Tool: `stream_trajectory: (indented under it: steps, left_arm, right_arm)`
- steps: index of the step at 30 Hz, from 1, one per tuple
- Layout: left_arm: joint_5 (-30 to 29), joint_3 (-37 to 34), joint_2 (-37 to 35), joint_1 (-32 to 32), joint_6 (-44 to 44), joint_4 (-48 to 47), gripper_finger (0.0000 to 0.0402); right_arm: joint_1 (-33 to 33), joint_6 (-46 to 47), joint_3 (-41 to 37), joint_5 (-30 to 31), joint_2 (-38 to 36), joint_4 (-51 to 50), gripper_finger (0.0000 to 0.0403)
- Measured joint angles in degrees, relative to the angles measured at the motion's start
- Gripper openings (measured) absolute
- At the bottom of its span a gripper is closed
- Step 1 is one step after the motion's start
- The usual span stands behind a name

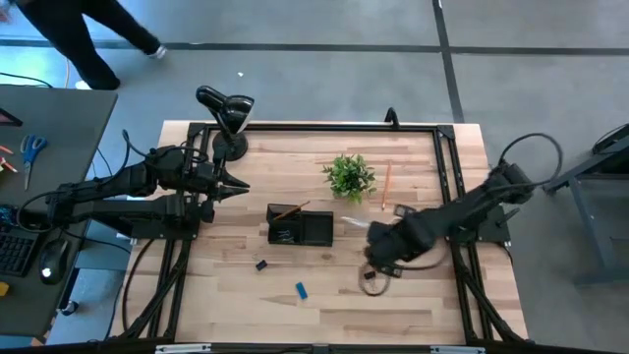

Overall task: Pick and place office supplies into organizer
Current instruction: Put the yellow scissors into the black desk organizer

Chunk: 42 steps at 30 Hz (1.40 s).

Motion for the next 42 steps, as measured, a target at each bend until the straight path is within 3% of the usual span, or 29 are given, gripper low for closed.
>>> stream_trajectory:
  steps: [6,12,20,25,34,42]
  left_arm:
    - [0.0,0.0,0.0,0.0,0.0,0.3,0.0037]
    - [-0.1,0.0,0.0,0.0,0.0,0.3,0.0037]
    - [-0.6,0.0,0.0,0.0,0.3,0.3,0.0037]
    - [-0.6,0.0,0.0,0.0,0.3,0.2,0.0037]
    - [-0.6,0.0,0.0,0.0,1.4,0.0,0.0037]
    - [-1.8,0.0,0.0,0.0,1.5,0.0,0.0037]
  right_arm:
    - [-6.4,-13.7,14.5,3.1,13.3,-9.4,0.0009]
    - [-8.6,-26.9,32.2,14.2,22.1,-9.3,0.0009]
    - [-10.9,-43.6,48.4,19.8,32.8,-9.3,0.0009]
    - [-12.4,-52.3,49.3,24.9,35.4,-9.4,0.0009]
    - [-13.3,-65.8,47.7,40.0,35.4,-9.3,0.001]
    - [-13.6,-77.4,47.7,42.0,35.4,-9.3,0.001]
